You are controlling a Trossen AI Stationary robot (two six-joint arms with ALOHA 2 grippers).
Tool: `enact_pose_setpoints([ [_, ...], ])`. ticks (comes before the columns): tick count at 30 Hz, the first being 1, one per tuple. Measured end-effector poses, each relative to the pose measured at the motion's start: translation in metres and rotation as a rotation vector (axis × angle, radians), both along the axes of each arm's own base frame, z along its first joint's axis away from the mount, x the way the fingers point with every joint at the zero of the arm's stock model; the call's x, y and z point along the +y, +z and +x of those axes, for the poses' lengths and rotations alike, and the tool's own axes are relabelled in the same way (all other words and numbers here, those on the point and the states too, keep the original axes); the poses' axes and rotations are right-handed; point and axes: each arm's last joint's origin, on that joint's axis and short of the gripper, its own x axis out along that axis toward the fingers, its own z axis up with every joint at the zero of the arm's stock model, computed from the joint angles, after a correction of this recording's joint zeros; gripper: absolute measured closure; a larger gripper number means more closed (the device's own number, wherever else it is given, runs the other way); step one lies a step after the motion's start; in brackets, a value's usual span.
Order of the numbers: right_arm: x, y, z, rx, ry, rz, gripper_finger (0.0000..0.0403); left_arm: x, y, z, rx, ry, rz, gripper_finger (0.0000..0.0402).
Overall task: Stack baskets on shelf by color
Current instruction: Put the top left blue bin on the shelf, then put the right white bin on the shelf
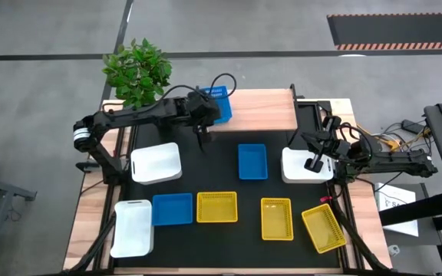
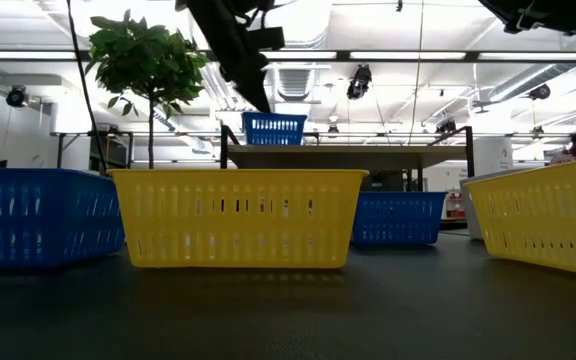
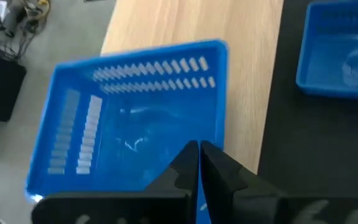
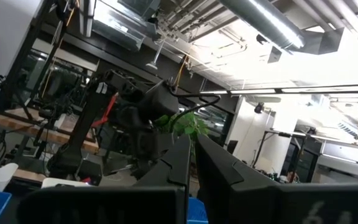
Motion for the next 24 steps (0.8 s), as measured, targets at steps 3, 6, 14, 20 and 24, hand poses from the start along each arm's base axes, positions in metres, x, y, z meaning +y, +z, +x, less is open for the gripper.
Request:
enact_pose_setpoints([
  [3,0.000,0.000,0.000,0.002,-0.001,-0.003,0.0385,0.000,0.000,-0.001,0.008,0.000,-0.003,0.0401],
  [6,0.000,0.000,0.000,0.002,-0.002,-0.004,0.0385,-0.001,0.003,-0.003,0.000,0.000,0.000,0.0402],
  [14,0.000,0.000,0.000,0.003,-0.003,-0.006,0.0385,-0.002,0.010,-0.003,-0.051,0.000,0.018,0.0402],
  [20,0.000,-0.001,0.001,0.009,-0.005,-0.009,0.0385,-0.016,0.029,-0.002,-0.178,-0.039,0.054,0.0402],
  [24,0.000,-0.001,0.001,0.009,-0.004,-0.006,0.0385,-0.044,0.040,-0.005,-0.250,-0.118,0.062,0.0402],
])
